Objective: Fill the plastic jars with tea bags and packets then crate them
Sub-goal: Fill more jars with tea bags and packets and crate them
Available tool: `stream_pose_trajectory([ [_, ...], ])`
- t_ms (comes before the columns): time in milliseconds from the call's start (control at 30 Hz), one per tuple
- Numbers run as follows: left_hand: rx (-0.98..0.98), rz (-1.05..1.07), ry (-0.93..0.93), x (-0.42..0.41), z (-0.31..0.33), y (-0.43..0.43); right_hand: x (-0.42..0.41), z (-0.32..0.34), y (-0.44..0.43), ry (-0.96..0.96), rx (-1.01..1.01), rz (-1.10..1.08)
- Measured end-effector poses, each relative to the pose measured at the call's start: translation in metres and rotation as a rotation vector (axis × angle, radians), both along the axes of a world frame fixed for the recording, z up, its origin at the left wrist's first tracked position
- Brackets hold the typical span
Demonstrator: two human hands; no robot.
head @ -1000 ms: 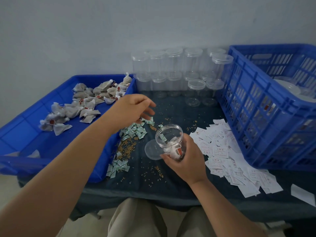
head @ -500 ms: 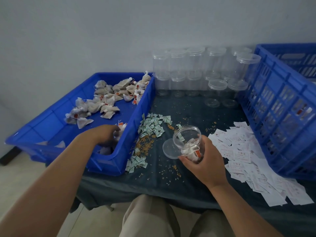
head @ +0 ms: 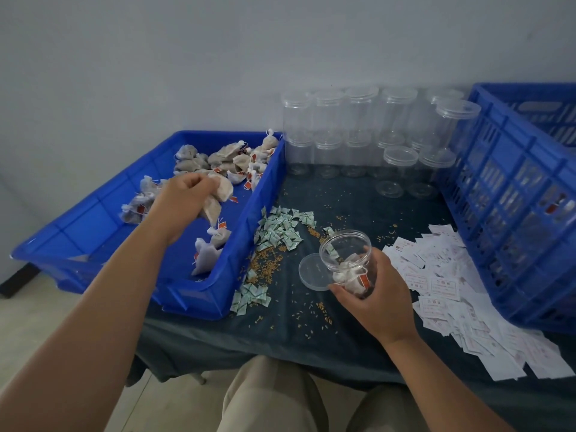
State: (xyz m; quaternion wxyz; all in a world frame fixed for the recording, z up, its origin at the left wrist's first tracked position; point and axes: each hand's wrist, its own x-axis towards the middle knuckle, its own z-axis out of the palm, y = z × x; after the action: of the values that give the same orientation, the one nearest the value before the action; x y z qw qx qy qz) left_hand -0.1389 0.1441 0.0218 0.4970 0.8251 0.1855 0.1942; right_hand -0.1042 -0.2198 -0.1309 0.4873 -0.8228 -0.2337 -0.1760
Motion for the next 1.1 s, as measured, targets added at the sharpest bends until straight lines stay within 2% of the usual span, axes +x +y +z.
stream_pose_trajectory([
  [233, 0.135, -0.443, -0.02, 0.003, 0.037, -0.08, 0.001, -0.002, 0.0, 0.006, -0.02, -0.001],
  [467, 0.346, -0.645, 0.153, 0.026, 0.024, -0.151, 0.001, -0.004, -0.001, 0.004, -0.019, 0.003],
  [600, 0.287, -0.594, 0.087, 0.03, 0.02, -0.166, 0.002, -0.003, -0.001, 0.007, -0.008, -0.009],
  [767, 0.316, -0.621, 0.222, 0.026, 0.017, -0.158, 0.003, -0.006, -0.001, 0.022, 0.01, -0.008],
  [867, 0.445, -0.431, 0.119, 0.024, 0.023, -0.119, 0.003, -0.005, -0.001, 0.015, -0.002, -0.028],
  [933, 0.528, -0.263, 0.118, 0.024, 0.023, -0.08, 0.003, -0.005, -0.002, 0.024, -0.001, -0.032],
  [967, 0.6, -0.19, 0.194, 0.024, 0.02, -0.058, 0.003, -0.005, -0.002, 0.023, -0.003, -0.031],
  [1033, 0.789, -0.147, 0.555, 0.021, 0.009, -0.017, 0.003, -0.005, -0.001, 0.022, -0.009, -0.029],
  [1067, 0.805, -0.182, 0.778, 0.016, 0.001, -0.003, 0.003, -0.006, -0.001, 0.023, -0.013, -0.028],
  [1100, 0.74, -0.222, 0.982, 0.011, -0.009, 0.008, 0.004, -0.006, -0.001, 0.023, -0.018, -0.027],
])
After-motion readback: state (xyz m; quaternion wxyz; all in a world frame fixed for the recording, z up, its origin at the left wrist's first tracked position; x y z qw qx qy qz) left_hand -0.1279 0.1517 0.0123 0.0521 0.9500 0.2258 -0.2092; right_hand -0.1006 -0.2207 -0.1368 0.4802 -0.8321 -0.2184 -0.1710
